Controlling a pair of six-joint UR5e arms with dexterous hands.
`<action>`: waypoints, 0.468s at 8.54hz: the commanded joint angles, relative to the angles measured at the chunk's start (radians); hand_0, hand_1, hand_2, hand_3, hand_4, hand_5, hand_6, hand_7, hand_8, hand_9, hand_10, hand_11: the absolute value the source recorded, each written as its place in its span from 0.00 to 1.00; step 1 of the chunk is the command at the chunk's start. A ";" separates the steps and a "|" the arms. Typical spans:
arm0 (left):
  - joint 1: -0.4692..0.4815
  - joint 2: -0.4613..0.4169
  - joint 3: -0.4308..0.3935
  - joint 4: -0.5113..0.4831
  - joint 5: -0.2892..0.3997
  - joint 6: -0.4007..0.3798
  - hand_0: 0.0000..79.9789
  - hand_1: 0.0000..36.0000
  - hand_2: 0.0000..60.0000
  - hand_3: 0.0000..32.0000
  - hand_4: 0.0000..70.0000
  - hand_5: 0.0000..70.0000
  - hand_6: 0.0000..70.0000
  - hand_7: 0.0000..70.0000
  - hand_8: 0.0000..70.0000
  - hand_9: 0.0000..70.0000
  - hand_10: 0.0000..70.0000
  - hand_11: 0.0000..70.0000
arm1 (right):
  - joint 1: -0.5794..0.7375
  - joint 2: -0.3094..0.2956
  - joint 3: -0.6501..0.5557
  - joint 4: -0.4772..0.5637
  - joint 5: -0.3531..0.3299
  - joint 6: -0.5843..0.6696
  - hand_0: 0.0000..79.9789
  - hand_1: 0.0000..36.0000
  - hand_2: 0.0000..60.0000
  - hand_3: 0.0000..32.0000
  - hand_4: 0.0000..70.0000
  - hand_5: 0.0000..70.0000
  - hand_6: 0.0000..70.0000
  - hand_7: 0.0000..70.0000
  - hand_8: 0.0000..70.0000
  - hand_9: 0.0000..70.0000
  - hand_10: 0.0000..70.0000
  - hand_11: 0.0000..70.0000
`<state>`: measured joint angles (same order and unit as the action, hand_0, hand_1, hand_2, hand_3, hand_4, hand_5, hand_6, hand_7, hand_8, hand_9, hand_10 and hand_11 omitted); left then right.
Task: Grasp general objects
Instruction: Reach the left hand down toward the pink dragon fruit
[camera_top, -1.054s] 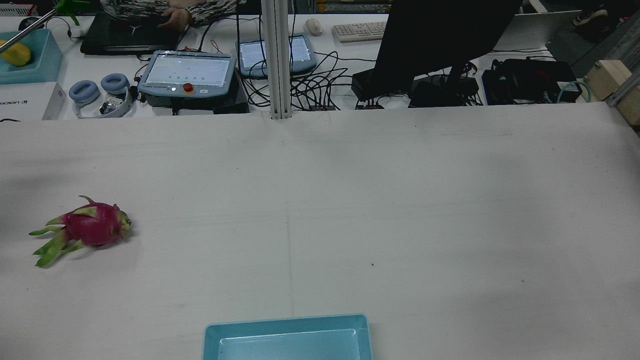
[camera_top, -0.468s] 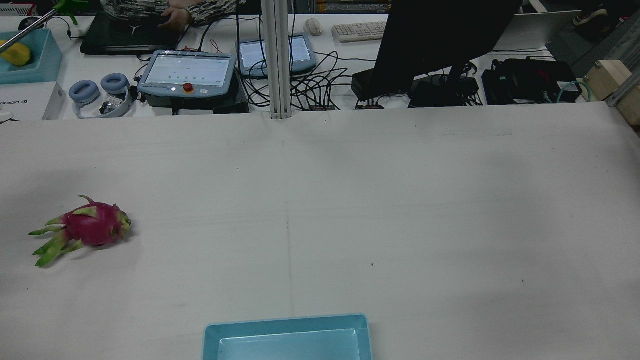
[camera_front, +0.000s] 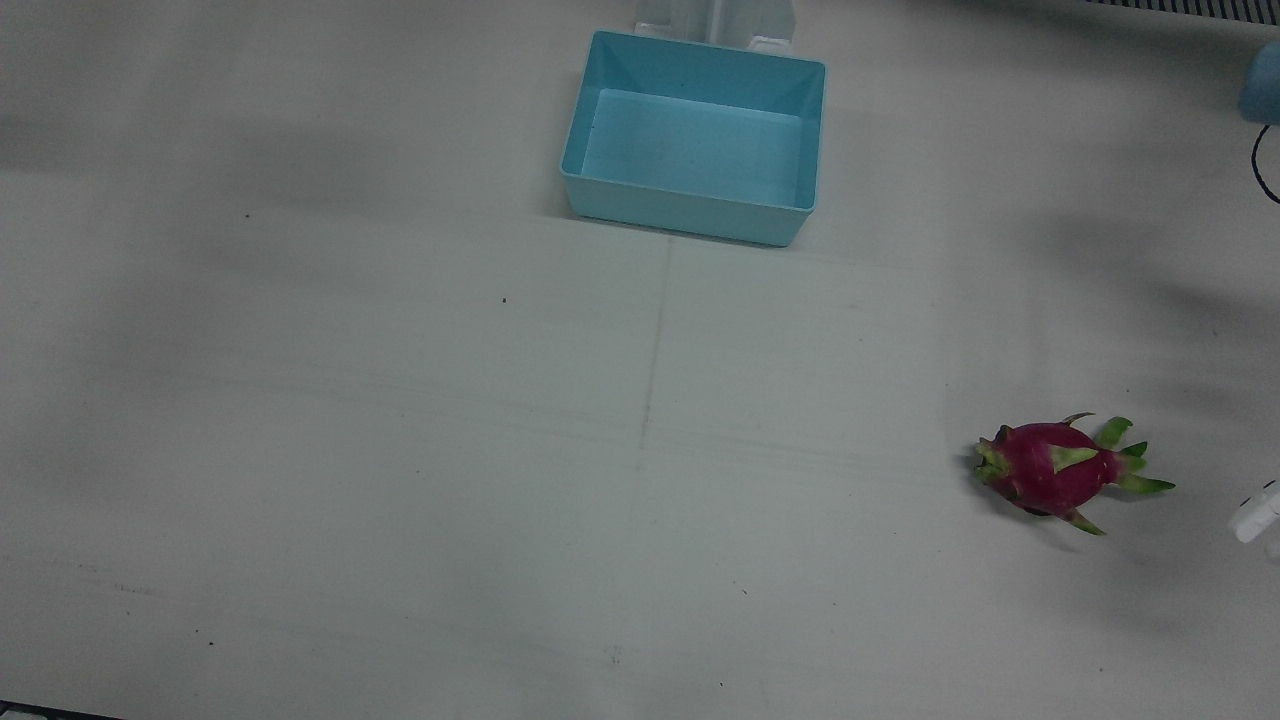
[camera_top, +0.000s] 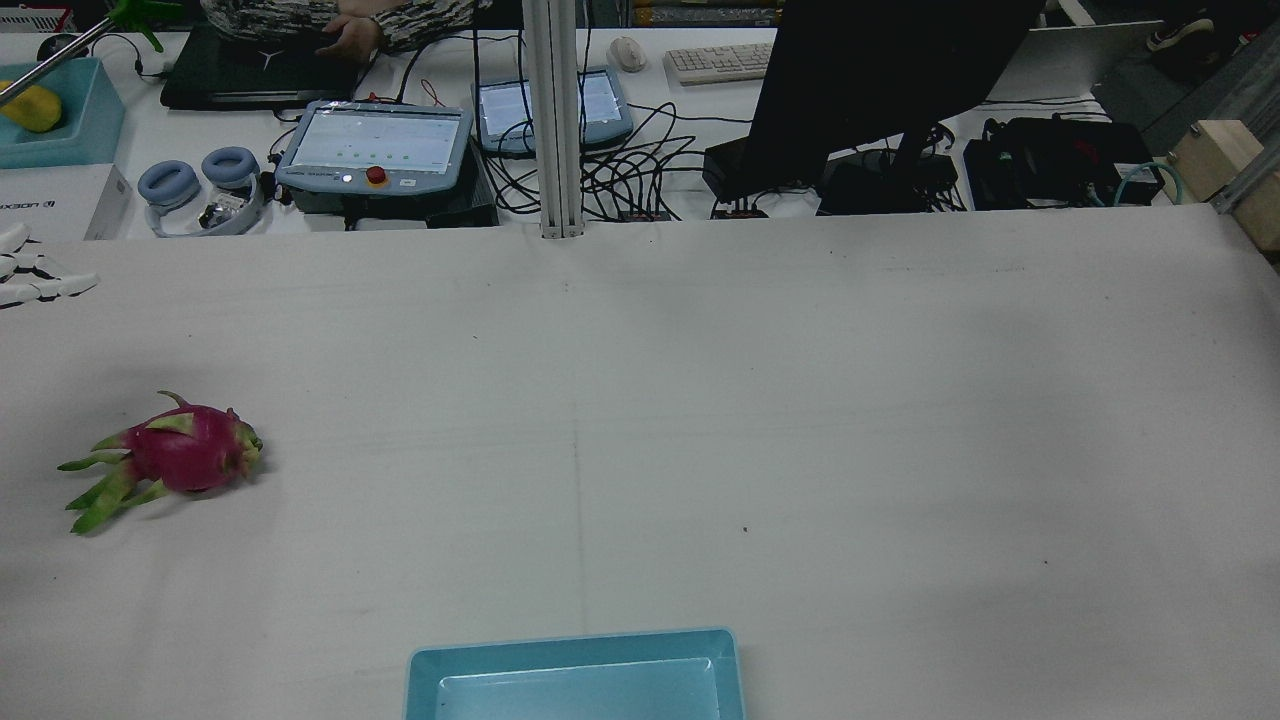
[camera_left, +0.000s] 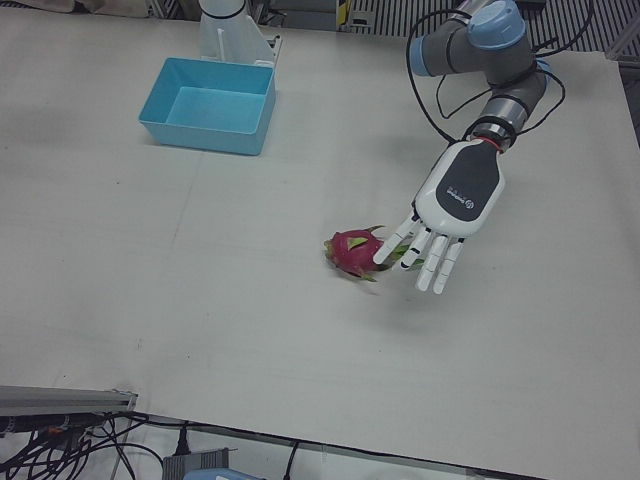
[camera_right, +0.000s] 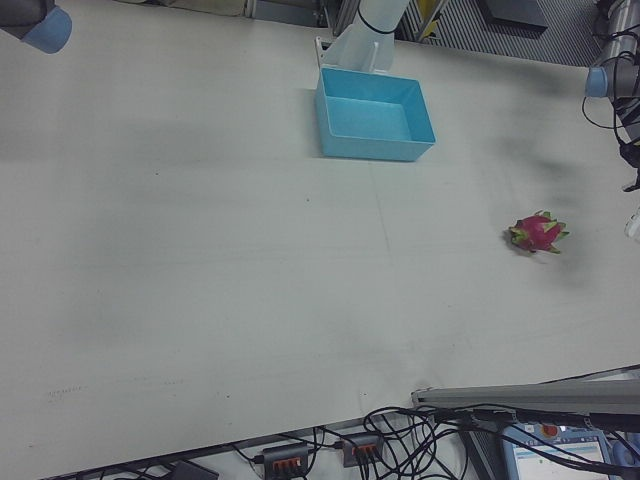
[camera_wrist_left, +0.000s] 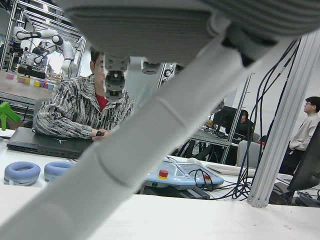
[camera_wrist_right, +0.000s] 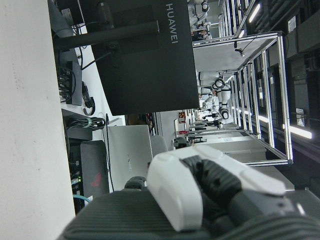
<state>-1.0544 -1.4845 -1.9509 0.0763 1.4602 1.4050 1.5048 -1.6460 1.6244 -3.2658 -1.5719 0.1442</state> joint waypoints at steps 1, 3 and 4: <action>0.138 -0.025 0.013 0.036 -0.145 0.026 1.00 1.00 1.00 0.04 0.20 0.64 0.00 0.55 0.00 0.09 0.00 0.00 | 0.000 -0.001 0.000 0.000 0.001 0.000 0.00 0.00 0.00 0.00 0.00 0.00 0.00 0.00 0.00 0.00 0.00 0.00; 0.194 -0.033 0.014 0.039 -0.265 0.023 1.00 1.00 1.00 0.07 0.19 0.56 0.00 0.56 0.00 0.09 0.00 0.00 | 0.000 0.000 -0.001 0.000 0.000 0.000 0.00 0.00 0.00 0.00 0.00 0.00 0.00 0.00 0.00 0.00 0.00 0.00; 0.209 -0.039 0.038 0.042 -0.297 0.026 1.00 1.00 1.00 0.06 0.21 0.54 0.00 0.55 0.00 0.09 0.00 0.00 | 0.000 0.000 0.000 0.000 0.000 0.000 0.00 0.00 0.00 0.00 0.00 0.00 0.00 0.00 0.00 0.00 0.00 0.00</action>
<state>-0.8966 -1.5113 -1.9389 0.1105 1.2645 1.4283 1.5049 -1.6463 1.6239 -3.2658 -1.5720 0.1442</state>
